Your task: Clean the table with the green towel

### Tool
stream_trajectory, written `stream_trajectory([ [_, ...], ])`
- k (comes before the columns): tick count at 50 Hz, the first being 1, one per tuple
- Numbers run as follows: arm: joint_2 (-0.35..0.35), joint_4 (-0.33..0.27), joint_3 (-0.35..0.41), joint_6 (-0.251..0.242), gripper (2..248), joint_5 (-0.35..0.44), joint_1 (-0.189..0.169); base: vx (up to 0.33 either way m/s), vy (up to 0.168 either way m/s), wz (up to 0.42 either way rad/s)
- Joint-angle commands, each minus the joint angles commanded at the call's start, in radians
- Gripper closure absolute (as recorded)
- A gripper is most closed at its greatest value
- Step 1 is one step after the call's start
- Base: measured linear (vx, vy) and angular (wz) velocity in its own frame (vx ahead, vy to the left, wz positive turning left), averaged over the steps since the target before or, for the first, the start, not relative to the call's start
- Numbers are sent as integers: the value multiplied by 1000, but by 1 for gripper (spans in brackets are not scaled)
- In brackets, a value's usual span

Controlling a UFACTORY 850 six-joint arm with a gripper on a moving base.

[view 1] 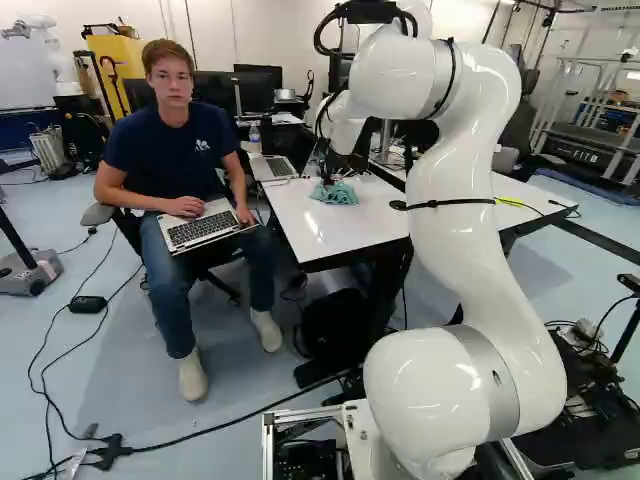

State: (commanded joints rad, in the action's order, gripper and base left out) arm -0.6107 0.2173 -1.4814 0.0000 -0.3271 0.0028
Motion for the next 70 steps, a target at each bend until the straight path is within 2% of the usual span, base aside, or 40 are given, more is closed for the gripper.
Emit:
stream_trajectory([
  [11,51,0,65,0,228,0,14,0,0,0],
  [39,232,0,232,0,228,0,49,0,0,0],
  [58,320,0,336,0,228,0,54,0,0,0],
  [70,375,0,401,0,228,0,44,0,0,0],
])
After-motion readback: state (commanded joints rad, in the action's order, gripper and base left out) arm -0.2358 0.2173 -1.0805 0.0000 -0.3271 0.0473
